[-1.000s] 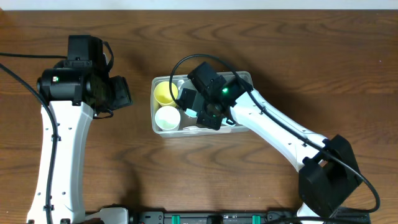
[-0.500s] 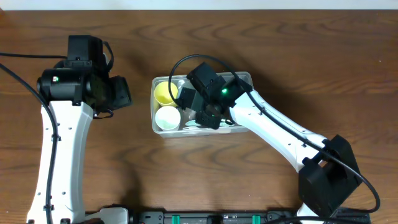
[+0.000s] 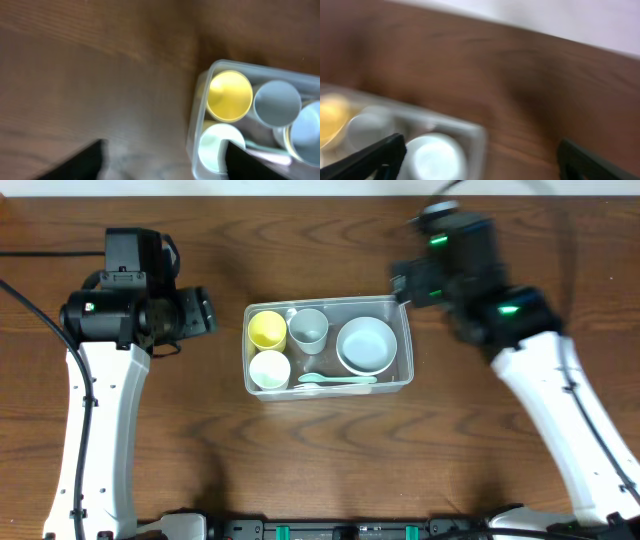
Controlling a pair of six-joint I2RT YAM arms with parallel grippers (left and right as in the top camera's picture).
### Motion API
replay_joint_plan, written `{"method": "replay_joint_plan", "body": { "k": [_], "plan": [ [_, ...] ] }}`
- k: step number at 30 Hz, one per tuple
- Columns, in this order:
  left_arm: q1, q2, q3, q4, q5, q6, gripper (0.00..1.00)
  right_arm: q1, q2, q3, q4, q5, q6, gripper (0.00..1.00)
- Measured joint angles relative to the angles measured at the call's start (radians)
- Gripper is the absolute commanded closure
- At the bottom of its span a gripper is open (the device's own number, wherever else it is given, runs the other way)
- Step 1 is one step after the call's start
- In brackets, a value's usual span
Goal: Pack container
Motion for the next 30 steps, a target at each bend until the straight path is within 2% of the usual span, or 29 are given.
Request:
{"method": "replay_joint_plan", "body": {
  "k": [8,13,17,21,30],
  "plan": [
    [0.000,0.000,-0.003,0.041,-0.022,0.017,0.02,-0.261,-0.008,0.000,-0.107,0.018,0.104,0.01],
    [-0.001,0.000,-0.005,0.018,-0.030,0.026,0.02,-0.347,-0.009,0.000,-0.217,0.018,0.157,0.01],
    [-0.014,-0.040,-0.039,0.042,-0.033,0.032,0.02,-0.357,-0.020,-0.007,-0.306,0.024,0.186,0.01],
    [-0.046,-0.201,-0.154,0.118,-0.033,0.036,0.02,-0.335,-0.108,-0.082,-0.302,0.034,0.202,0.01],
    [-0.064,-0.736,-0.550,0.195,-0.033,0.035,0.02,-0.133,-0.592,-0.483,-0.204,0.128,0.323,0.01]
  ]
}}
